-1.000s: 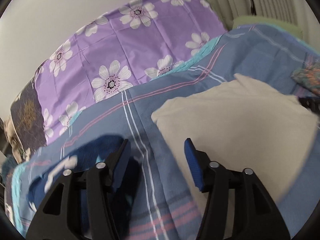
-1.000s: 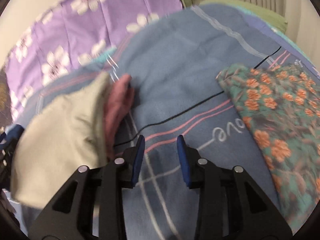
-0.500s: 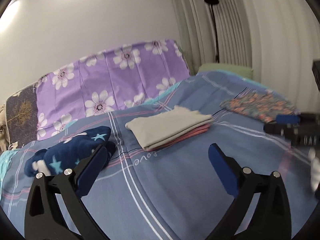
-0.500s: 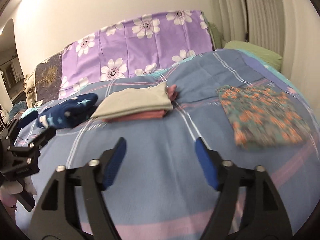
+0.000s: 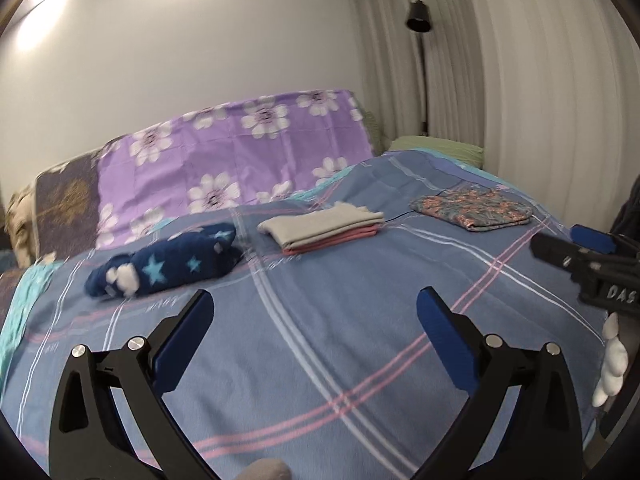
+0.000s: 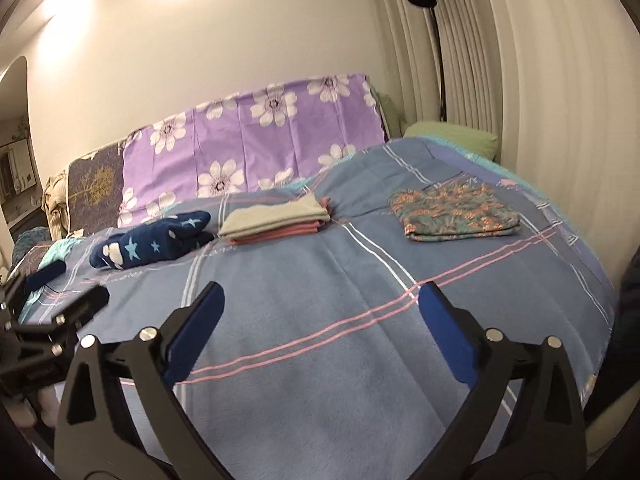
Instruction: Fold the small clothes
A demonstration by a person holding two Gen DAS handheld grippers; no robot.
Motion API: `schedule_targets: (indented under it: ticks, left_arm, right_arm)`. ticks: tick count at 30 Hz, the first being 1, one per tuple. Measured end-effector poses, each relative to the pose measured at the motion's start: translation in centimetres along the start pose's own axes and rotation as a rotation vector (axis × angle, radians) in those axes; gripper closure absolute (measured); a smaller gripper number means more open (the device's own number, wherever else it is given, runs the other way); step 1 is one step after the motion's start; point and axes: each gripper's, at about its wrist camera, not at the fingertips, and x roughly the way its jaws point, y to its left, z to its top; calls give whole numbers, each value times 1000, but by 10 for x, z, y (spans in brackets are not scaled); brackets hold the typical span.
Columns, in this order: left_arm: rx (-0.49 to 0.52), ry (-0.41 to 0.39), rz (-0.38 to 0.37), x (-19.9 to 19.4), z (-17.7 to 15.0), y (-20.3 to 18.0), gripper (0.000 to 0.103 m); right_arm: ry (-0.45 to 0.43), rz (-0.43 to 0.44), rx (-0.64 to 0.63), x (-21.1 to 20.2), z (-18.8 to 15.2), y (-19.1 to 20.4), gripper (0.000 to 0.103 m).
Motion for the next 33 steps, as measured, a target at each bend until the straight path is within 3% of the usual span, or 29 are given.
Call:
schedule_targets:
  ticks: [3, 12, 33]
  left_arm:
    - [-19, 19, 59, -12, -9, 5, 1]
    - [-74, 21, 13, -30, -22, 19, 1]
    - [-104, 38, -23, -37, -31, 28, 1]
  right_arm:
    - [-15, 7, -19, -15, -2, 12, 2]
    - [-44, 17, -52, -42, -7, 38, 2]
    - [-1, 28, -93, -42, -15, 55, 2]
